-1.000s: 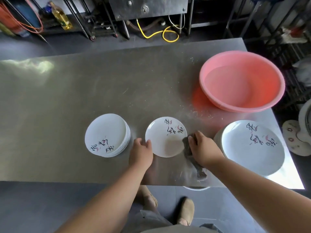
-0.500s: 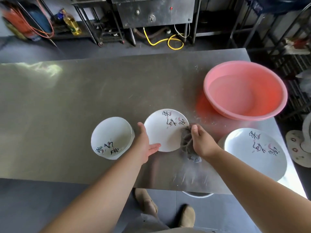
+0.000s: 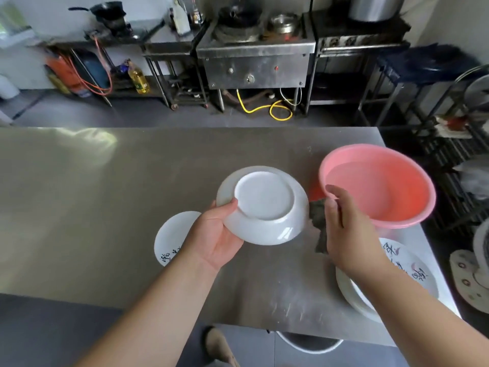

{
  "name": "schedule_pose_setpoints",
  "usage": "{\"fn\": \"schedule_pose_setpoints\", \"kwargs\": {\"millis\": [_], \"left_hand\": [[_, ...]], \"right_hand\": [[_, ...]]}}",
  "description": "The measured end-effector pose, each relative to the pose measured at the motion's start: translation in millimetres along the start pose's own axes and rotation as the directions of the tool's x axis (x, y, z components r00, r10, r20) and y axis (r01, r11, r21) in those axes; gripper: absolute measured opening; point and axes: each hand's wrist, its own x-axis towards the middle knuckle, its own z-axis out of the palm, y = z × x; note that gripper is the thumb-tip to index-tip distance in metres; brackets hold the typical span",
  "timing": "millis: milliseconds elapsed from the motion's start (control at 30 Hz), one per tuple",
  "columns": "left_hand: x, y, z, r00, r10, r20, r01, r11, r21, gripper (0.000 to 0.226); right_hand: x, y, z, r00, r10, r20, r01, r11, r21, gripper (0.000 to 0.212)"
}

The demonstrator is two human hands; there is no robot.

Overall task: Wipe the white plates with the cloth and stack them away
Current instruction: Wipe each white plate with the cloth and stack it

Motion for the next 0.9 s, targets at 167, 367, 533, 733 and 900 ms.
{"fn": "schedule_pose_setpoints", "kwargs": {"millis": [167,367,533,733,900], "left_hand": [[-20.8,6.8,17.1,0.998,0.034,0.049,-0.033,0.999,-0.030,0.046],[-45.1,-9.5,40.3,0.974,0.072,0.213,-0.064,0.997,-0.048,0.048],[-54.7,-4.9,44.4,0.952,0.111,0.287,-0.104,0.994,-0.042,0.050],[-59.1,-18.8,58.6,0.971,0.091,0.222,-0.067,0.991,-0.114,0.037],[-73.3,-29.5,66.8,0.941,0.085,0.328,-0.092,0.996,0.005,0.047]], "right_hand": [[-16.4,-45.4,-23.4,0.946,-0.320,-0.047,0.322,0.945,0.049,0.053],[-27.6,-91.3,-16.5,0.735,-0.451,0.506,0.652,0.675,-0.345,0.083],[-10.0,-85.9,-41.0,0.842,-0.335,0.423,0.520,0.713,-0.470,0.088],[-67.5,-64.0,-31.6,0.787,-0.383,0.483,0.576,0.737,-0.354,0.095],[-28.8,-80.7,-40.3,0.788,-0.444,0.426,0.594,0.731,-0.337,0.087]]}}
